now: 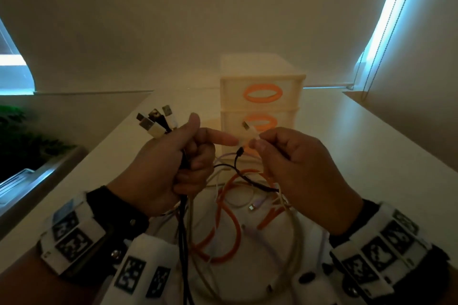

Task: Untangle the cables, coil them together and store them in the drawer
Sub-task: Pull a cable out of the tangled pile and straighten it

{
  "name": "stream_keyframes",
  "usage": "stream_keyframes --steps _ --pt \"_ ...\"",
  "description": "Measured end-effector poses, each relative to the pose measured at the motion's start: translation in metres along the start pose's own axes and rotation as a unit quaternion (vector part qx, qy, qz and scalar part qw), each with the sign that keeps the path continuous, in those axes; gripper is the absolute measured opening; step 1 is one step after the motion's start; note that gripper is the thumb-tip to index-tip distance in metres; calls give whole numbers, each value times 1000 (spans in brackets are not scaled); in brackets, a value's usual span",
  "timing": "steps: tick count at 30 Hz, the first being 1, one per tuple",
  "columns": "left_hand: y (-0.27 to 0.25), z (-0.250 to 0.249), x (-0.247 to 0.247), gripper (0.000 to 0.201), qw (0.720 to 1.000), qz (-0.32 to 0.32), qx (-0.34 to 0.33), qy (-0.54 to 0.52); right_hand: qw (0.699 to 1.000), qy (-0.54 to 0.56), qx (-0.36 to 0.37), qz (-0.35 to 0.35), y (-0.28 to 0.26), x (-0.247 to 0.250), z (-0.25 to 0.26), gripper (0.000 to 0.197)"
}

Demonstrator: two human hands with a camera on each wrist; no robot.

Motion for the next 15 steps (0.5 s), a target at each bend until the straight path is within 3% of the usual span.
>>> stream_keyframes --steps 7,9,15 --pt "-11 18 -28 46 993 66 12 93 998 38 55 -22 -7 -10 7 16" --pt "-12 18 -32 37 995 47 5 90 997 35 68 16 -12 -15 11 20" --pt "-10 12 -30 44 999 20 -9 27 985 78 15 154 -18 -17 17 17"
Point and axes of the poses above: each hand's wrist, its own y-axis towards the middle knuckle, its own x-axis out of the back of the hand, z = x × y, the point moved 2 cm from there along y, towards the middle knuckle, and after that the axes turned 15 degrees about -x, right-handed, at the moved point
